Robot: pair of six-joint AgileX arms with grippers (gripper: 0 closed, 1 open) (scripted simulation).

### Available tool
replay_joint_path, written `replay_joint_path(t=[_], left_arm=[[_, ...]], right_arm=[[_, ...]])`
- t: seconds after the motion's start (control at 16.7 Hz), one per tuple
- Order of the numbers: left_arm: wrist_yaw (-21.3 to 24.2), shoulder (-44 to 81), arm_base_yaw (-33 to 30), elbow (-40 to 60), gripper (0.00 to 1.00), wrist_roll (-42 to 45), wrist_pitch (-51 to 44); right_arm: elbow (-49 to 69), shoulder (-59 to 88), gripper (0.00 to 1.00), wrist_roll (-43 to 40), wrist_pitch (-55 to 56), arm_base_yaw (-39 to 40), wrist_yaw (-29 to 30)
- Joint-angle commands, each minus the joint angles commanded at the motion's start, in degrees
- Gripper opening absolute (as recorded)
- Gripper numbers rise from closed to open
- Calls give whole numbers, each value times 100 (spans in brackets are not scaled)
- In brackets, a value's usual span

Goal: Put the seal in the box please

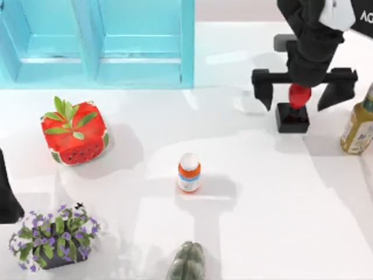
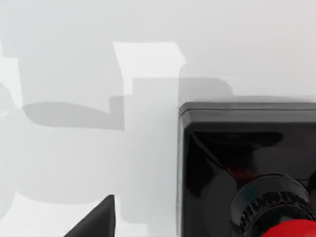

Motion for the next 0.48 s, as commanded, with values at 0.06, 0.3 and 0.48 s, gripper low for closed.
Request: replay_joint_path(t=[0.06,0.3,0.48], left_arm=[[0,0,0,0,100,0,0],[0,0,0,0,100,0,0],[0,0,0,0,100,0,0]], right_arm=[[0,0,85,0,0,0,0],[0,0,55,0,0,0,0],[0,0,32,0,0,0,0]])
